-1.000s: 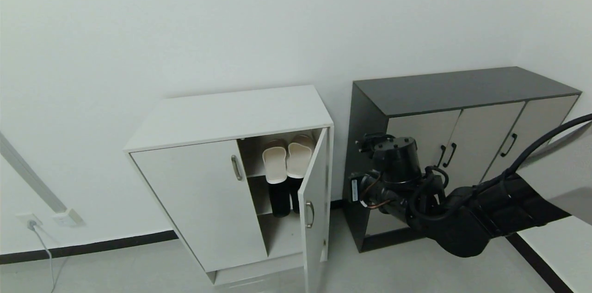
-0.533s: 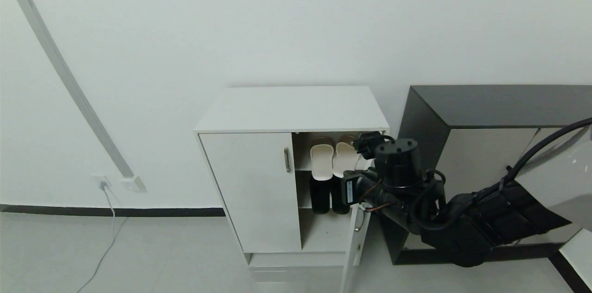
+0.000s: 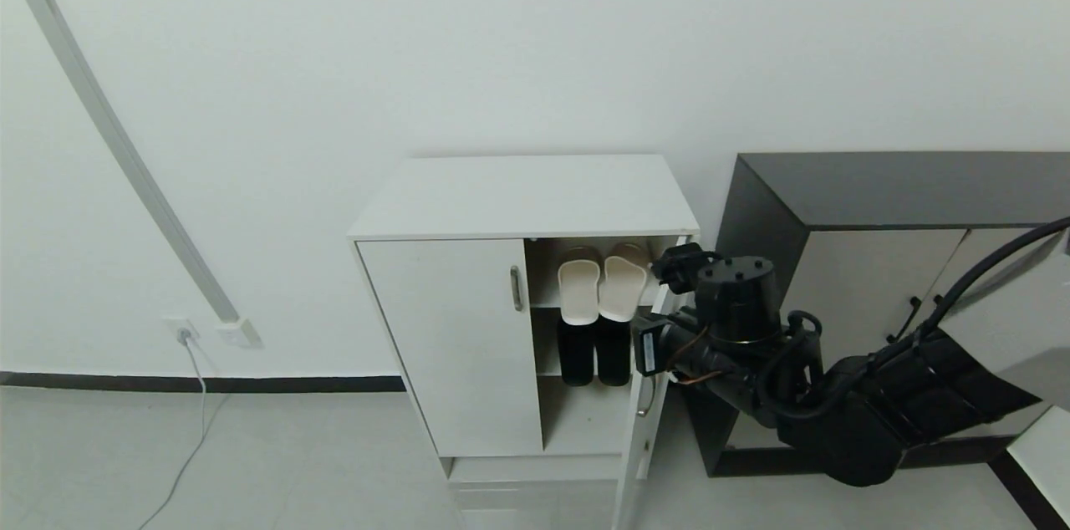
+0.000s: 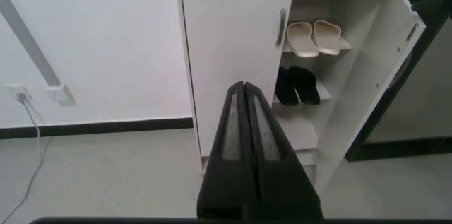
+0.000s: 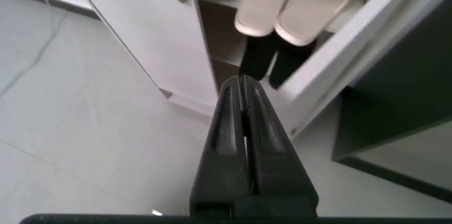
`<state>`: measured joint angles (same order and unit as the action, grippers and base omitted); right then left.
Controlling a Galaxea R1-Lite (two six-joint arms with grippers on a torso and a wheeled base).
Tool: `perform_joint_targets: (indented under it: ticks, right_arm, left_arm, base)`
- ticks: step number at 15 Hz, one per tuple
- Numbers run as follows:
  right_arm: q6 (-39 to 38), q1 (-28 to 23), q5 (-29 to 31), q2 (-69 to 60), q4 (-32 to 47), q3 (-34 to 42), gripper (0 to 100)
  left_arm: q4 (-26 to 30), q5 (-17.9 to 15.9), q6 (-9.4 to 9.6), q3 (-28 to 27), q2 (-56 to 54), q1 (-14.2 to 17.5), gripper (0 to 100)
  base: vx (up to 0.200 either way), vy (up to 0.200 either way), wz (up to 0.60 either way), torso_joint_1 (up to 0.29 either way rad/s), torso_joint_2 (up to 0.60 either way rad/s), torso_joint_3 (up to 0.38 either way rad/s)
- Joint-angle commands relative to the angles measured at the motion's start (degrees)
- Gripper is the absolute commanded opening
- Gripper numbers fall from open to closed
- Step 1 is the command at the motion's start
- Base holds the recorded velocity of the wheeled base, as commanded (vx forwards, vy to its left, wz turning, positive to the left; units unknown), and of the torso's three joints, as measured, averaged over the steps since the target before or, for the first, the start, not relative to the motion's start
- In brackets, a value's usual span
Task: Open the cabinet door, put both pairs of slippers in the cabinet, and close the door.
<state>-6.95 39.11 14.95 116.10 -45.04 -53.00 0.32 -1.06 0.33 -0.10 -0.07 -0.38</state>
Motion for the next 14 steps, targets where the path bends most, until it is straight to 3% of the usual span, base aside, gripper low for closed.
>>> perform_joint_targets:
  ticks: [1,8,14]
  right_arm:
    - [0.4,-1.1,0.1,-2.6,0.4,1.9,0]
    - [0.4,-1.9,-0.3,-1.6,2.4,5.3,0]
    - [0.4,-1.9,-0.4,7.6,2.2,-4.3,0]
  left_arm:
    - [0.0,0.0,0.02,0.0,0.1,0.0,0]
    - [0.0,0.0,0.02,0.0,0.1,-0.1,0]
    - [-0.1,0.0,0.02,0.0,0.1,0.0,0]
  base:
    - [0.0,0.0,0.0,0.0,0.0,0.0]
    - [0.0,0.0,0.0,0.0,0.0,0.0]
    - [0.0,0.0,0.0,0.0,0.0,0.0]
